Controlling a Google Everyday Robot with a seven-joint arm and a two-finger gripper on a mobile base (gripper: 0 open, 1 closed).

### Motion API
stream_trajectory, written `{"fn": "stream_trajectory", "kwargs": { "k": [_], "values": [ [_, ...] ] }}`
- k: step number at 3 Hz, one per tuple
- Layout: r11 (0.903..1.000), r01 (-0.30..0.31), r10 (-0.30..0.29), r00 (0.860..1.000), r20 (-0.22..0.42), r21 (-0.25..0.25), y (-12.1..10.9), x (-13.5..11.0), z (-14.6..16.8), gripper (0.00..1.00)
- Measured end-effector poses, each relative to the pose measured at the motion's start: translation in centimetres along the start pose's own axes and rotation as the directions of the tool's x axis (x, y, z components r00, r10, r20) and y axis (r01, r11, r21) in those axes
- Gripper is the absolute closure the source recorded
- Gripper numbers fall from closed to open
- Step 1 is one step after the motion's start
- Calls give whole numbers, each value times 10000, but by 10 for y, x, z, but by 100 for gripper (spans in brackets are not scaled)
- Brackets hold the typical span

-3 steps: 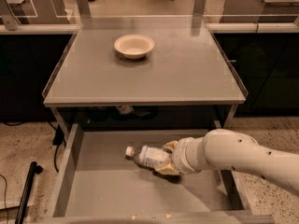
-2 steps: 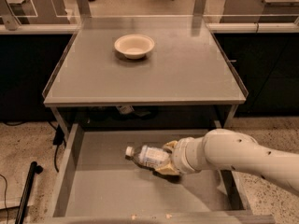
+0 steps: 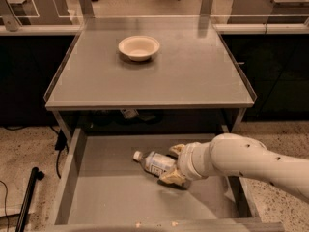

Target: Place blue plastic bottle into top drawer

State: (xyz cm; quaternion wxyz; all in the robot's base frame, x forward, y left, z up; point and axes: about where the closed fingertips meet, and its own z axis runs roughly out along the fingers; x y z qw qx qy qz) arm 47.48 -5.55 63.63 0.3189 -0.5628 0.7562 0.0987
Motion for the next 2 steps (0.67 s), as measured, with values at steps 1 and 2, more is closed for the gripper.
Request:
{"fn": "stream_trajectory", "kwargs": {
  "k": [1,2],
  "values": [
    [10000,0,0,10000,0,0,0,0,0,0],
    [10000,0,0,10000,0,0,0,0,0,0]
  ]
}}
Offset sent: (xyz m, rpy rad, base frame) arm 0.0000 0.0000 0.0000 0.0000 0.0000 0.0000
